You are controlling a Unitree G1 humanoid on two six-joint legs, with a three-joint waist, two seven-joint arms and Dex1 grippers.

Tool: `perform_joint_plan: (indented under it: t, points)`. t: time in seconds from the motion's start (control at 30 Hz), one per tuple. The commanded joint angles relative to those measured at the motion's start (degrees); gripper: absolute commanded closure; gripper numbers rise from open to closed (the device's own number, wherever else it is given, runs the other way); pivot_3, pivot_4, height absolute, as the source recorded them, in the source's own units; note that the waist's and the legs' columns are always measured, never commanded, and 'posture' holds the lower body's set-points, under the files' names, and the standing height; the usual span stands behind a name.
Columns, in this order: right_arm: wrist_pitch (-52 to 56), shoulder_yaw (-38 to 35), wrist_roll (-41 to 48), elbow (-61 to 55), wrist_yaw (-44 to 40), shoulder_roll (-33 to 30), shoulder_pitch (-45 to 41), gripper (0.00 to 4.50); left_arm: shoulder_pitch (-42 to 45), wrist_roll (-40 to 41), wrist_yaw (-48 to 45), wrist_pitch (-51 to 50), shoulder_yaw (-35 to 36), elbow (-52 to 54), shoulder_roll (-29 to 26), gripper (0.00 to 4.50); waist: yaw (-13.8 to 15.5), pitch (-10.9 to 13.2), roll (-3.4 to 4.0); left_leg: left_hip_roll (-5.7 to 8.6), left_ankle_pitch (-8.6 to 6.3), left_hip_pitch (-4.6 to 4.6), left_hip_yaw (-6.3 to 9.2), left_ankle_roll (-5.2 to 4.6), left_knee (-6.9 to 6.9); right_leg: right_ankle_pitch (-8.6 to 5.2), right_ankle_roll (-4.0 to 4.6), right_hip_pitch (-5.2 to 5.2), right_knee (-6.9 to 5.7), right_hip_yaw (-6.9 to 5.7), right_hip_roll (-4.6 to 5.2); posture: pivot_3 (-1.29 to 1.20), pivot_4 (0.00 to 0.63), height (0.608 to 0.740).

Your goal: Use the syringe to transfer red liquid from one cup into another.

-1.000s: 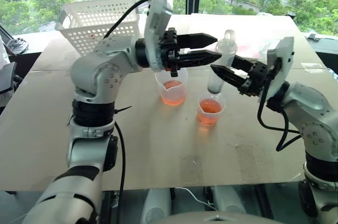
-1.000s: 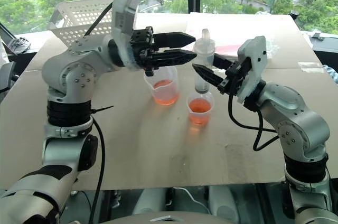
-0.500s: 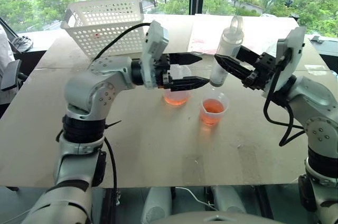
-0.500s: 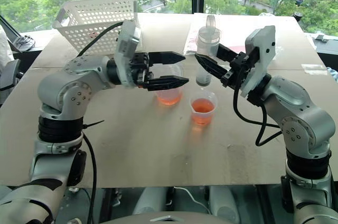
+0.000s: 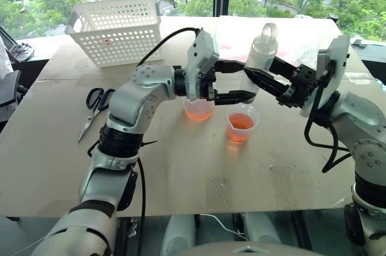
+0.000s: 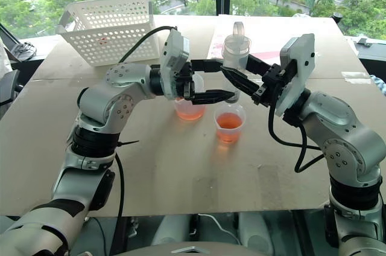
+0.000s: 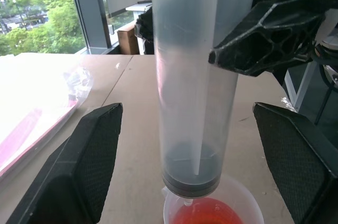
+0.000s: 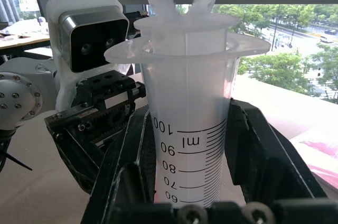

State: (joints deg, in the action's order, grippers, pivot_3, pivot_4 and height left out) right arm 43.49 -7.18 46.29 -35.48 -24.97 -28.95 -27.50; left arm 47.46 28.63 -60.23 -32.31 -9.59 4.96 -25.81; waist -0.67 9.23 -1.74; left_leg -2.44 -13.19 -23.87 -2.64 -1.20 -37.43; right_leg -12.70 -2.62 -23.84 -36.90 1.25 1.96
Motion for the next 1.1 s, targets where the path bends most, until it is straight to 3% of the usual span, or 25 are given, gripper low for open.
perform_joint_plan:
  t: [0.03,0.23,0.43,0.57,0.7,0.8,1.1]
  points:
    - [-0.3,-1.7,1.4,-2.5,1.0,-0.8,-0.8,3.11,0.8,-0.4,-0.7,2.1,0.8,0.4,0.1,0.49,0.0,0.0,0.0,0.0,0.0,0.0,0.01,0.0,0.0,0.0,0.0,0.0,0.0,0.0,0.0,0.0,0.15,0.74]
    - [2.7,-8.5,9.5,-1.6,5.1,-3.3,-2.6,3.11,-1.4,3.5,-0.7,0.3,4.6,3.7,-0.7,0.49,0.0,0.0,0.0,0.0,0.0,0.0,0.0,0.0,0.0,0.0,0.0,0.0,0.0,0.01,0.01,0.0,0.15,0.74]
    - [16.8,-20.6,27.7,6.2,8.8,-20.6,-1.9,3.11,-6.3,9.4,2.3,-4.7,9.6,11.7,-3.1,0.49,0.1,0.0,0.0,-0.01,0.0,-0.03,0.0,0.0,0.02,0.0,0.0,0.01,0.06,-0.02,0.06,0.0,0.15,0.74]
    - [26.8,-23.3,31.4,15.9,5.3,-33.6,0.4,3.11,-13.7,14.4,5.3,-8.6,13.7,20.7,-5.8,0.49,0.0,0.0,0.02,-0.01,-0.01,-0.01,-0.03,-0.02,0.04,0.0,0.0,0.06,0.12,0.02,0.07,0.0,0.15,0.74]
    - [29.6,-19.3,27.4,22.4,1.8,-37.7,2.6,3.11,-21.1,18.6,7.1,-11.2,17.2,27.1,-9.7,0.49,-0.3,0.0,0.01,-0.07,-0.02,0.08,-0.06,-0.02,0.05,-0.01,0.0,0.05,0.1,0.12,0.0,0.0,0.15,0.74]
    - [30.1,-11.6,21.3,25.3,-1.2,-38.6,3.0,3.11,-26.8,21.6,7.7,-12.2,20.4,31.5,-12.8,0.49,-0.1,0.0,0.02,-0.07,-0.01,0.12,-0.08,-0.02,0.01,-0.04,-0.03,0.06,0.07,0.11,-0.02,0.0,0.15,0.74]
    - [27.0,14.1,-1.1,41.8,-9.1,-31.6,-10.1,3.11,-36.9,25.8,9.2,-11.4,24.0,39.9,-18.9,0.49,-0.1,0.0,0.06,-0.03,-0.02,0.1,-0.1,-0.02,-0.02,-0.19,0.14,0.01,0.09,0.21,0.01,0.0,0.15,0.74]
